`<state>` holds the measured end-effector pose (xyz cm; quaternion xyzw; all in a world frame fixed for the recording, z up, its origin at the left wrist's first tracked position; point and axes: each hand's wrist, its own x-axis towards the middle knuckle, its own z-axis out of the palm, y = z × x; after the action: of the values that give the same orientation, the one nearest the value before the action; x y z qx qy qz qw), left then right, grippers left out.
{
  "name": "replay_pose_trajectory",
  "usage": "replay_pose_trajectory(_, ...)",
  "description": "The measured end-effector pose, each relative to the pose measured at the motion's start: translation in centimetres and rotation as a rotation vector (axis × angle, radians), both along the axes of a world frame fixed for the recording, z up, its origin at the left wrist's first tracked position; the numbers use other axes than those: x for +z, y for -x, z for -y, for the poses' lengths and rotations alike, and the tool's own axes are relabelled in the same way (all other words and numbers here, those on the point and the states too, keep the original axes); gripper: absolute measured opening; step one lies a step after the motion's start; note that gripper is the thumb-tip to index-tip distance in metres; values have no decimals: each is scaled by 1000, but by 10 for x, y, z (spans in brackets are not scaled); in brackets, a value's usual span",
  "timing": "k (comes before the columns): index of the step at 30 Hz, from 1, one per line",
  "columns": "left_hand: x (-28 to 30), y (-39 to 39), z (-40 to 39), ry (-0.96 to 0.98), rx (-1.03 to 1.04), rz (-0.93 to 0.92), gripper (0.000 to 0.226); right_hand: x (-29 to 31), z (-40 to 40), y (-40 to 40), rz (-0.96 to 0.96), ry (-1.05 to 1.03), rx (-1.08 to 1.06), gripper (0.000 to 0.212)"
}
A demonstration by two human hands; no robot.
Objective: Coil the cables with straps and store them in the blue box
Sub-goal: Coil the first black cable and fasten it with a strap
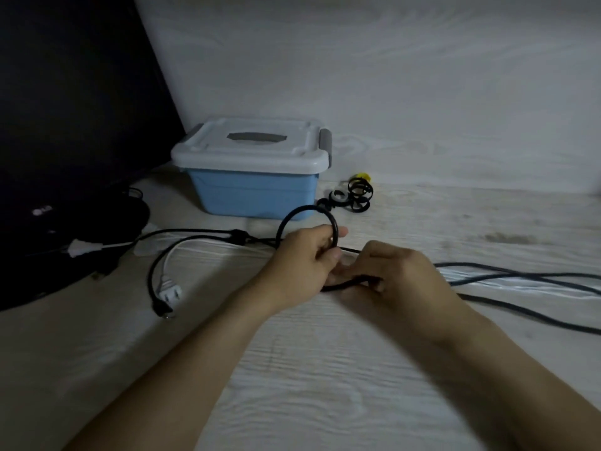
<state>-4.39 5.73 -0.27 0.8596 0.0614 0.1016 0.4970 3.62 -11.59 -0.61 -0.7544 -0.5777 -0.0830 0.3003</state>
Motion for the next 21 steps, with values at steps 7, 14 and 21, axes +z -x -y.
replay_pose_trajectory(7, 15, 13, 16, -38, -231, -101, 57, 6, 7, -7, 89, -278, -128, 45)
replay_pose_trajectory(14, 4, 9, 8, 384, -377, -188, 49, 7, 4, -10, -153, -9, 107, 21)
replay_pose_trajectory(21, 3, 3, 2, 506, -330, -166, 56, 13, 16, -14, -532, 73, 114, 19)
